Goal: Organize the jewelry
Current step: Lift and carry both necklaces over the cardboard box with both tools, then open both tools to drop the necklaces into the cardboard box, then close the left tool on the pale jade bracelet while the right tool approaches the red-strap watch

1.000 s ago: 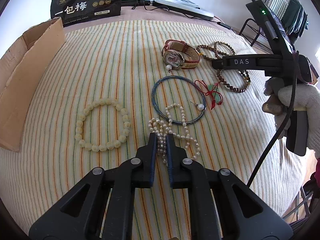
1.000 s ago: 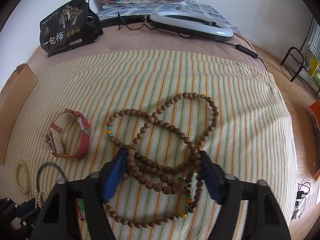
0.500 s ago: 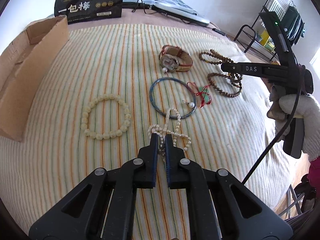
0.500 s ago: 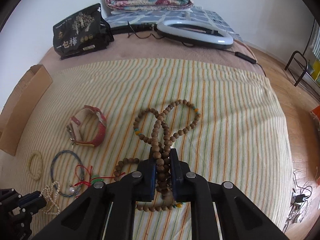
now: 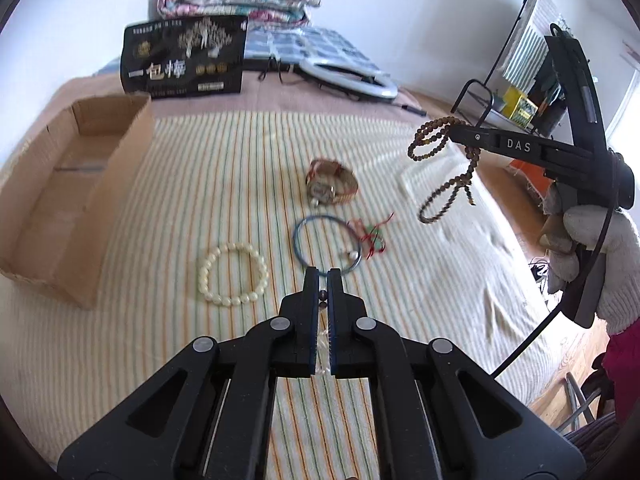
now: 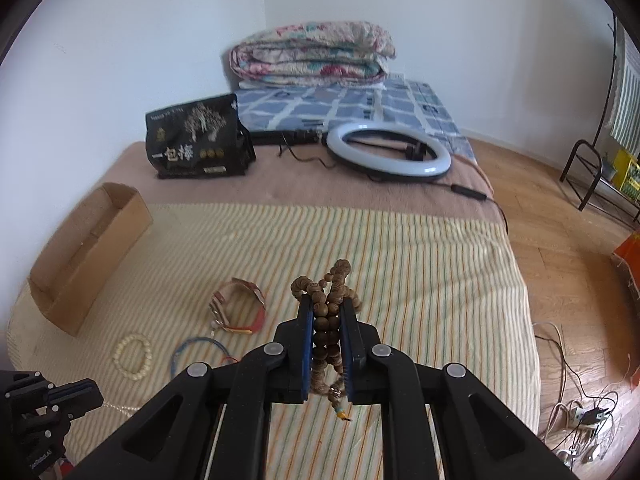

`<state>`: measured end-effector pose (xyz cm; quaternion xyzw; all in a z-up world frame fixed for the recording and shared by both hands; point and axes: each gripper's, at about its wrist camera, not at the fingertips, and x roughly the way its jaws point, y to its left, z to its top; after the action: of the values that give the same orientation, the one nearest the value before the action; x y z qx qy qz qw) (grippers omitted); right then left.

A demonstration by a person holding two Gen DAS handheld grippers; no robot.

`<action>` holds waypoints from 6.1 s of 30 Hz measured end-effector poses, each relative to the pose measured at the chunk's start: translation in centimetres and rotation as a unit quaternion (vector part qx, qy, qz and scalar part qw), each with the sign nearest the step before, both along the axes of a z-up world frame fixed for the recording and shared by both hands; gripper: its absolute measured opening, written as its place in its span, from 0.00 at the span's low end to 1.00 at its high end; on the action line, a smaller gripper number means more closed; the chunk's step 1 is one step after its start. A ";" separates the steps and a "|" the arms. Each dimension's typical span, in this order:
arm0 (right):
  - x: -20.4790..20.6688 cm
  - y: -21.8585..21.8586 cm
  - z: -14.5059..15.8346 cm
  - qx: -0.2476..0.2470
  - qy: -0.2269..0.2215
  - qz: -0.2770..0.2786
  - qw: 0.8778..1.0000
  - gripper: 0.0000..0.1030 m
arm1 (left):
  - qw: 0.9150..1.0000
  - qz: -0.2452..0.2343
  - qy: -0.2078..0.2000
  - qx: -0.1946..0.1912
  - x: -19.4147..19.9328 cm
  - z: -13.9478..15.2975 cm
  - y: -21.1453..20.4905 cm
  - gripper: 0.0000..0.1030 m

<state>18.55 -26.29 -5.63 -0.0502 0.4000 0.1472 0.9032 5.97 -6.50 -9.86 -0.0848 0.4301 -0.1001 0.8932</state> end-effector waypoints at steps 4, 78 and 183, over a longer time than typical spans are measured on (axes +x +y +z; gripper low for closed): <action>-1.1 0.6 2.0 0.004 -0.024 0.001 1.000 0.09 | 1.000 0.002 -0.018 0.004 -0.3 1.2 0.7 0.01; 2.1 33.7 -2.3 0.051 0.023 0.191 0.980 0.12 | 0.983 0.180 -0.006 0.024 2.6 6.8 25.9 0.01; 2.8 4.8 -6.3 0.046 0.079 0.000 0.996 0.87 | 0.992 0.038 0.096 0.074 6.2 -7.1 5.0 0.48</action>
<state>21.35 -21.45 -11.89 0.0034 0.4632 0.1689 0.8700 12.21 -1.50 -16.95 -0.0437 0.5162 -0.0253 0.8550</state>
